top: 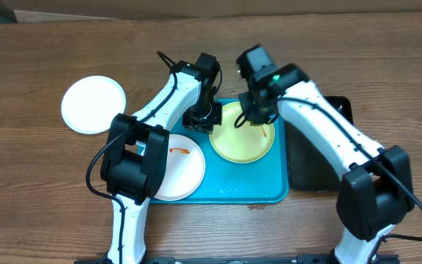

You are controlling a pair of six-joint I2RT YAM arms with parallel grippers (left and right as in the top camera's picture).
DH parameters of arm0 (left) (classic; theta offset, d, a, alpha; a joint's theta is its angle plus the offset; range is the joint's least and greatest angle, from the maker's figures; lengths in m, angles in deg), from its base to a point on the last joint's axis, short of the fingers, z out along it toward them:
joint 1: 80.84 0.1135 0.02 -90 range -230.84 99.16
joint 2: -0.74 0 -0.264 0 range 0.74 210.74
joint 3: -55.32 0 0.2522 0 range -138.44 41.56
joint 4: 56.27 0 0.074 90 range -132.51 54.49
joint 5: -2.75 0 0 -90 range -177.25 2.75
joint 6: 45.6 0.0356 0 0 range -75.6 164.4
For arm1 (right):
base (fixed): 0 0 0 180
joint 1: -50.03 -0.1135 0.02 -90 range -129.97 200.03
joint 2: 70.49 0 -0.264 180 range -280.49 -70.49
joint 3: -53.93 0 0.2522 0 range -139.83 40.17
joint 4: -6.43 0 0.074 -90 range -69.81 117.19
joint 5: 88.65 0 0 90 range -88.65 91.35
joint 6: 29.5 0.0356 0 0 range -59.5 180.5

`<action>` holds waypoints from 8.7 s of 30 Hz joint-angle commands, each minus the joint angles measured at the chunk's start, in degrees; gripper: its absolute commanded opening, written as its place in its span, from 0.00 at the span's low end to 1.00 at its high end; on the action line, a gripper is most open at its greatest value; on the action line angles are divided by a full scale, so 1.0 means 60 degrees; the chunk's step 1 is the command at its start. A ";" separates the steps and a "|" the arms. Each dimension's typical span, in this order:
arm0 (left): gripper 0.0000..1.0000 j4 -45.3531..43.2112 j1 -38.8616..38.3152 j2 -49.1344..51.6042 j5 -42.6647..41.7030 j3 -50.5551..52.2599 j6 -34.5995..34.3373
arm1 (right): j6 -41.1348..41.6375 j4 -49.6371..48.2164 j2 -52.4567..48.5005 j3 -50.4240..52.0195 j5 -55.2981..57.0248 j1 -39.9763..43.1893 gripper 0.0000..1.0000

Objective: Clean dirty plates on tray and stack at the side
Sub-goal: 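Carry sponge to the held yellow plate and scrub its surface, then return sponge to the black tray, release it, raise right gripper, then lift the yellow plate with the left gripper off the tray, then carry the yellow plate left and set it on the white plate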

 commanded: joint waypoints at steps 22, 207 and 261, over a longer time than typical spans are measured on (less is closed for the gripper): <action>0.04 -0.0004 -0.0073 0.0076 -0.0044 0.0033 0.0157 | -0.1056 -0.4102 0.0142 0.3665 0.1031 0.0372 0.04; 0.04 0.2798 0.3472 0.0058 -0.1931 -0.5869 0.0157 | 0.0492 -0.0703 0.0674 0.0918 -0.1963 1.0182 1.00; 0.31 0.4761 0.7435 -0.1847 -0.2033 -0.2932 0.2801 | 0.0492 -0.0707 0.0678 0.0918 -0.1963 1.0182 1.00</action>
